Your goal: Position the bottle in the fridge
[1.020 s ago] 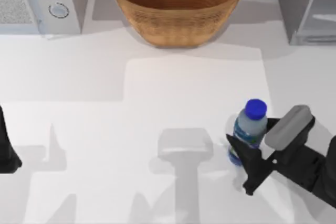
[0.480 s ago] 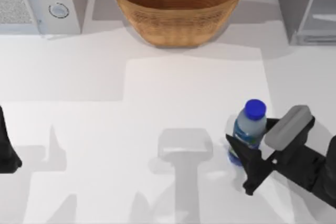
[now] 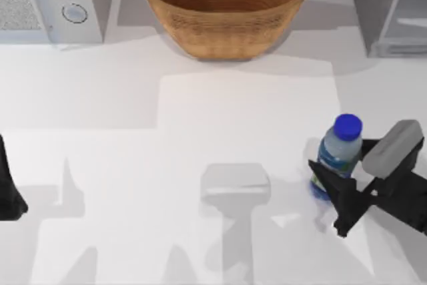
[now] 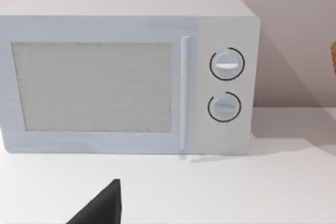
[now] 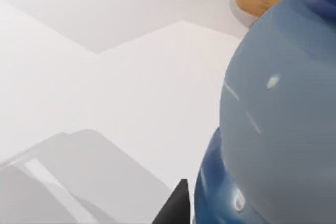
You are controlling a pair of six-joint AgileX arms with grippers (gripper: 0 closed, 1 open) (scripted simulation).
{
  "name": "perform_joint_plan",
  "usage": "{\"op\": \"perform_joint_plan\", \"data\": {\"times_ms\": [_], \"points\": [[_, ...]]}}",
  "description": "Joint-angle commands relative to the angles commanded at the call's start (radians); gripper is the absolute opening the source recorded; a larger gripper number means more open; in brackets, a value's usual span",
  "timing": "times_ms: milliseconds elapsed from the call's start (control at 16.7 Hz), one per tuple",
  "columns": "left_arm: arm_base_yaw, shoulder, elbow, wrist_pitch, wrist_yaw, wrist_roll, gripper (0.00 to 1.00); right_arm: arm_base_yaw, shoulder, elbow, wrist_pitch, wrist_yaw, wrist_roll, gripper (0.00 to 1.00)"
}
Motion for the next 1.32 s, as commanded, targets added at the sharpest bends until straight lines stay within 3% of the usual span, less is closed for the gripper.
{"op": "perform_joint_plan", "data": {"times_ms": [360, 540, 960, 1320], "points": [[0.0, 0.0, 0.0, 0.0, 0.0, 0.0, 1.0, -0.277, -0.318, -0.022, -0.33, -0.28, -0.073, 0.01], [0.0, 0.0, 0.0, 0.0, 0.0, 0.0, 1.0, -0.353, -0.389, -0.038, -0.403, -0.349, -0.1, 0.01], [0.0, 0.0, 0.0, 0.0, 0.0, 0.0, 1.0, -0.352, -0.422, -0.041, -0.435, -0.333, -0.094, 0.01], [0.0, 0.0, 0.0, 0.0, 0.0, 0.0, 1.0, -0.347, -0.764, -0.076, -0.662, -0.153, -0.051, 0.01]]}}
